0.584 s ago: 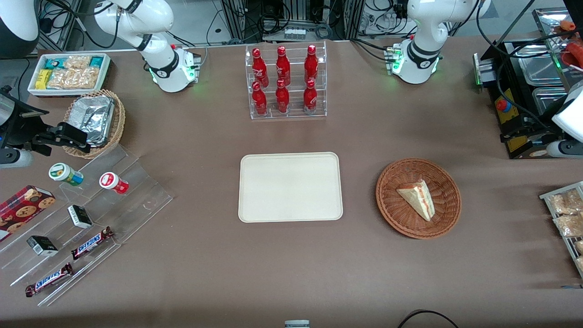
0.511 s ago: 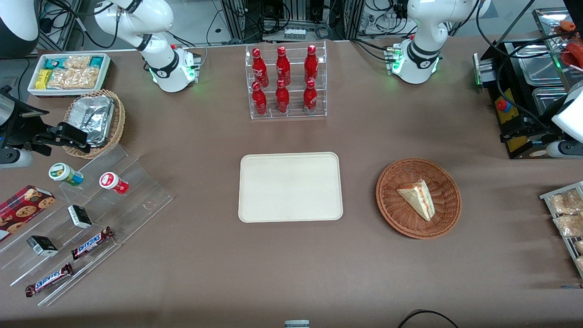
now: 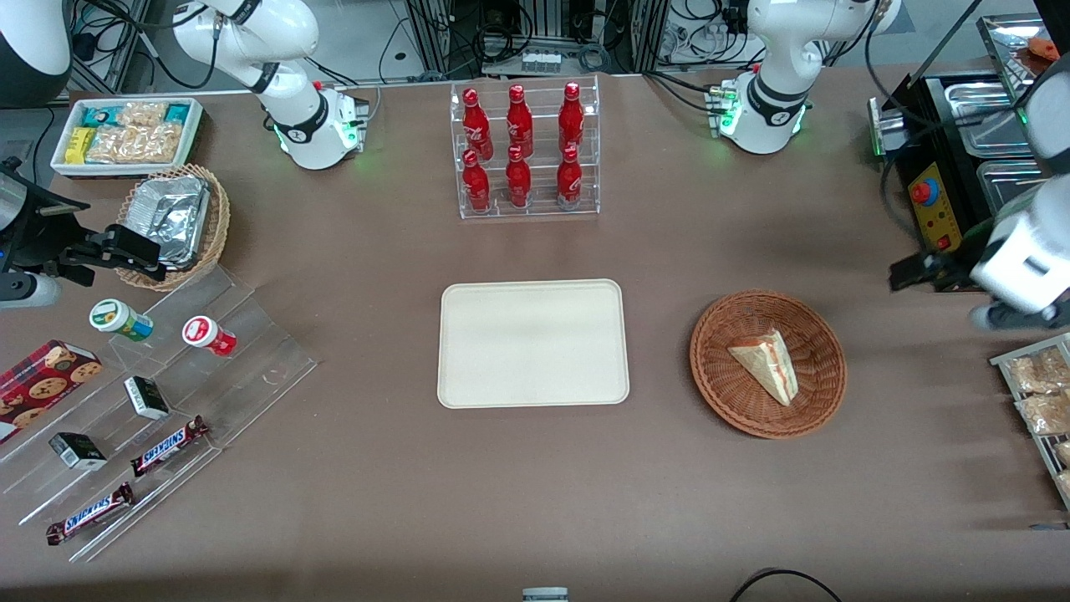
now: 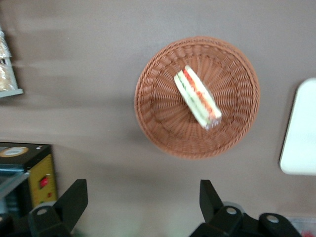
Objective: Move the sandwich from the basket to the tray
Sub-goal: 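Move the left gripper over the sandwich in the wicker basket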
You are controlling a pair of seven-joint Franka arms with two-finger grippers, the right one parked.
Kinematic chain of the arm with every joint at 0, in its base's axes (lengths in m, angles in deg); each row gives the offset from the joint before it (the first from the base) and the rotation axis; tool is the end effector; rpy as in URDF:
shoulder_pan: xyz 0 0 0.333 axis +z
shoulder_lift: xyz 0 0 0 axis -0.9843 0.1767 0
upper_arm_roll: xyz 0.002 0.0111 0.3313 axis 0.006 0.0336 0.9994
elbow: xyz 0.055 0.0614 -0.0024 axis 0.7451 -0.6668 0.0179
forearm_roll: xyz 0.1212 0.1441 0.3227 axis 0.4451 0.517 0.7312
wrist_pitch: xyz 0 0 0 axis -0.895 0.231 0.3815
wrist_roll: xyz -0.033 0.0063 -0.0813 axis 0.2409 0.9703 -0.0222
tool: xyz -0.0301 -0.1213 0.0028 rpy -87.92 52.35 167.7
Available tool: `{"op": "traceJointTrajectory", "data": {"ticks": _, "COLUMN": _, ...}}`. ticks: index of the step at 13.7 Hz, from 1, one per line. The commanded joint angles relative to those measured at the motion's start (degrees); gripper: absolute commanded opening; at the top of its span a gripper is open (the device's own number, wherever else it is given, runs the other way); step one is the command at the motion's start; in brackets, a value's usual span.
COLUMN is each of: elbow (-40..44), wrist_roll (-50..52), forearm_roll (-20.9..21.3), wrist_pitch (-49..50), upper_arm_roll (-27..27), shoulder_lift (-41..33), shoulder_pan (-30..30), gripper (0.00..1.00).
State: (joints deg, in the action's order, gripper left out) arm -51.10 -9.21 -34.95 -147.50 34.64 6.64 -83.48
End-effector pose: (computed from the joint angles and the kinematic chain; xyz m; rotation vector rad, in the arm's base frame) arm 0.5760 -0.0075 0.5247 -3.1077 -0.1419 0.1932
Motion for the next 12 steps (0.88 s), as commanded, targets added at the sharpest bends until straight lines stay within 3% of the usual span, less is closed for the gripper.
{"op": "traceJointTrajectory", "data": {"ticks": 1, "elbow": -3.7, "wrist_roll": 9.1, "forearm_roll": 0.4, "wrist_pitch": -7.1, "upper_arm_roll": 0.3, "shoulder_lift": 2.4, "shoulder_pan": -1.6, "gripper": 1.00}}
{"op": "traceJointTrajectory", "data": {"ticks": 7, "elbow": -14.9, "wrist_roll": 31.4, "forearm_roll": 0.7, "wrist_pitch": -25.9, "upper_arm_roll": 0.3, "shoulder_lift": 5.9, "shoulder_pan": -5.0, "gripper": 1.00}}
{"op": "traceJointTrajectory", "data": {"ticks": 12, "elbow": -23.5, "wrist_roll": 38.3, "forearm_roll": 0.7, "wrist_pitch": -35.6, "upper_arm_roll": 0.3, "shoulder_lift": 5.9, "shoulder_pan": -8.3, "gripper": 1.00}}
